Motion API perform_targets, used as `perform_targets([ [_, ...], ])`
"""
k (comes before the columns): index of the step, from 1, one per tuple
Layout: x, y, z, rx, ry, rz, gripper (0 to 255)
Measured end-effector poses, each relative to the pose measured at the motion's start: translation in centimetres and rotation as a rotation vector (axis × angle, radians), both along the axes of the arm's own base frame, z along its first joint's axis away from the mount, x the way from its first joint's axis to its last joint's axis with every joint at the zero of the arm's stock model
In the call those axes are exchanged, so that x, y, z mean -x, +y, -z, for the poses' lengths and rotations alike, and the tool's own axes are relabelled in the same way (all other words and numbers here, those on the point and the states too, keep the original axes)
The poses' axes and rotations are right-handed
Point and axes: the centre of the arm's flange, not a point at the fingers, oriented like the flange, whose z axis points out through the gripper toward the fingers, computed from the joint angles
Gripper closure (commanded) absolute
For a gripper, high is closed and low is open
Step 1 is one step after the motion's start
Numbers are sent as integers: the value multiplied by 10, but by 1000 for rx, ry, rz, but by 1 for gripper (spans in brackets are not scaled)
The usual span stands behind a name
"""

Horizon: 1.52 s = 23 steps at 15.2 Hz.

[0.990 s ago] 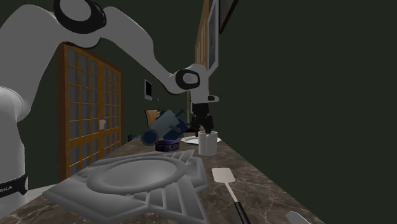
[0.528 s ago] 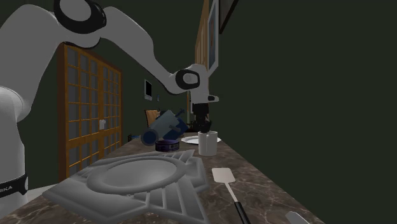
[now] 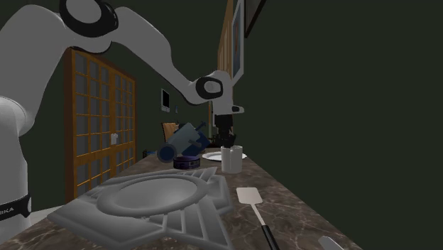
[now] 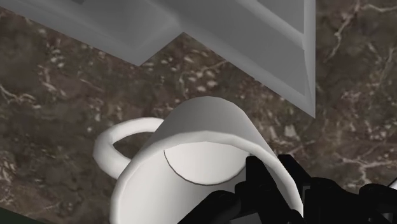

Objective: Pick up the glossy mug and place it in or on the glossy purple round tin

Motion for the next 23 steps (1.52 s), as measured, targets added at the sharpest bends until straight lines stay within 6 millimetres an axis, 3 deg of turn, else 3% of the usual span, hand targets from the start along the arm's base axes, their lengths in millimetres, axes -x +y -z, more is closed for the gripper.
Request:
perform_targets([
  [23, 2, 4, -117, 0, 0, 0, 255],
])
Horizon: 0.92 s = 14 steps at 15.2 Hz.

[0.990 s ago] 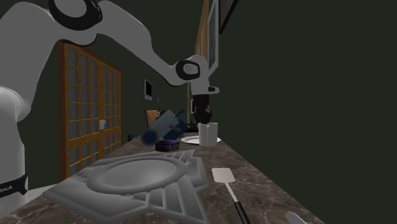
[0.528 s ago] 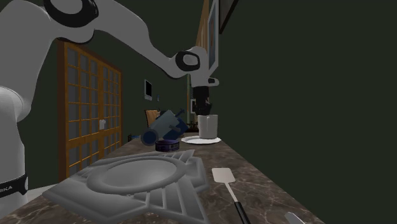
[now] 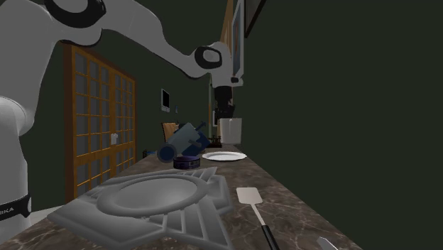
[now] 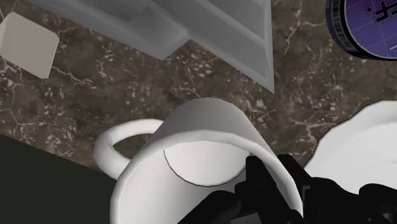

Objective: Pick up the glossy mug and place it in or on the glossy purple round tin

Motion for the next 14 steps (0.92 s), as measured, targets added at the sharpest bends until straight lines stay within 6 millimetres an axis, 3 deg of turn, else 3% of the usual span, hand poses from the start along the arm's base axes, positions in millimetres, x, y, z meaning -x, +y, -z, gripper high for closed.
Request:
perform_targets([
  [14, 68, 165, -22, 0, 0, -2, 255],
])
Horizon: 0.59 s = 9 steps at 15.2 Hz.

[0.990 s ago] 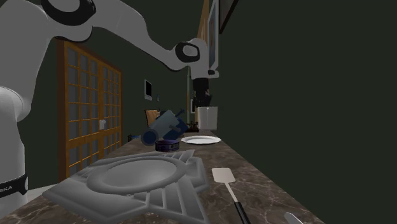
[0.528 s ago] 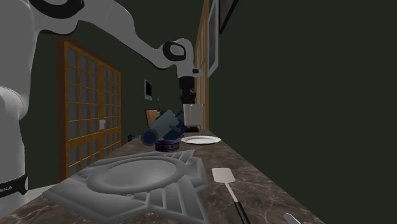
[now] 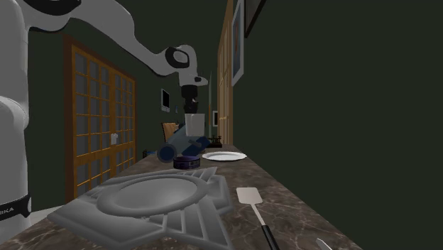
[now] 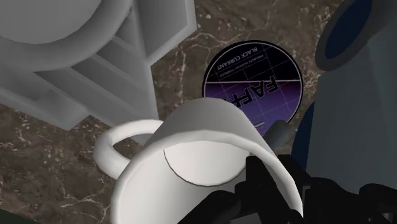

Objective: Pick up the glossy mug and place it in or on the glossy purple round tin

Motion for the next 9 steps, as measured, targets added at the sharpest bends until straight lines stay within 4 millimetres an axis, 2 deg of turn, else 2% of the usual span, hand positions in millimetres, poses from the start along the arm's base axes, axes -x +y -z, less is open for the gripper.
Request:
perform_targets([
  [4, 19, 40, -1, 0, 0, 0, 255],
  [9, 20, 46, 21, 1, -2, 4, 255],
])
